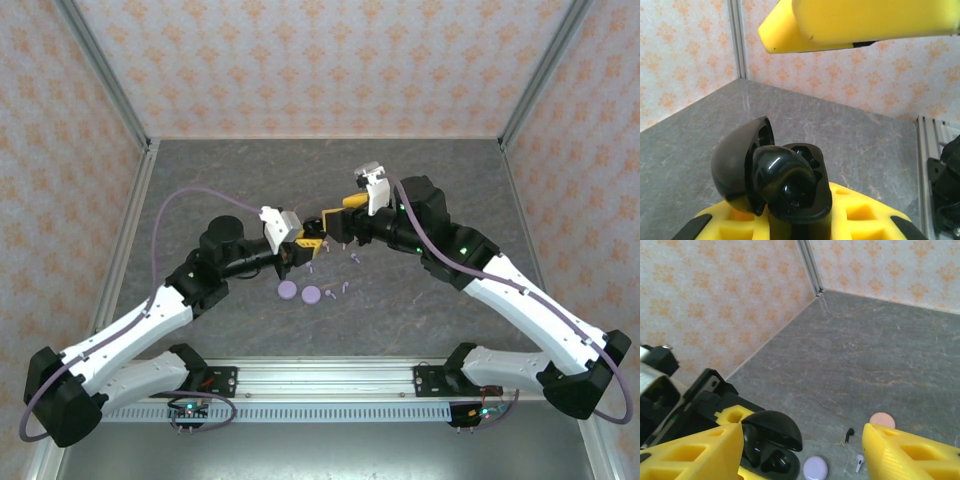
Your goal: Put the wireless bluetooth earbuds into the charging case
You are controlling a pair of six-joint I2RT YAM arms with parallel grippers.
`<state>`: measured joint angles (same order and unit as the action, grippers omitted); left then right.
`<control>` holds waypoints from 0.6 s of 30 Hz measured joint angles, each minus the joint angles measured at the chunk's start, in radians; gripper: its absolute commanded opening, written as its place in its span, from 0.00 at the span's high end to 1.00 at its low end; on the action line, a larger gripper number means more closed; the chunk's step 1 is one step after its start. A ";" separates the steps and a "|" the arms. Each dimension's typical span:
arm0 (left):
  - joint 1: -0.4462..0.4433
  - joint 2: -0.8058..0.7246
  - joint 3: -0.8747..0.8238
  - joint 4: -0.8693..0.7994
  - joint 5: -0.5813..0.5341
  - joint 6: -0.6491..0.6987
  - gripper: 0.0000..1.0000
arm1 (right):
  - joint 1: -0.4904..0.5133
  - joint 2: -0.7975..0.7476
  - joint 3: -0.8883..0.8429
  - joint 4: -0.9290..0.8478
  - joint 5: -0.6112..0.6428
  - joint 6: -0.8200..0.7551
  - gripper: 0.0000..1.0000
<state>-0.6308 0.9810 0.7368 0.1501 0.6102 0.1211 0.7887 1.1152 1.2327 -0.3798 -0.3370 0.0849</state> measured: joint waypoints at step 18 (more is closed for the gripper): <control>-0.005 -0.010 0.007 -0.062 -0.040 0.128 1.00 | 0.000 0.055 0.000 -0.021 -0.056 0.020 0.21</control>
<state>-0.6357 0.9710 0.7441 0.0883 0.5697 0.2489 0.7883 1.1698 1.2327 -0.4004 -0.3935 0.1047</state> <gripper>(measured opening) 0.204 0.786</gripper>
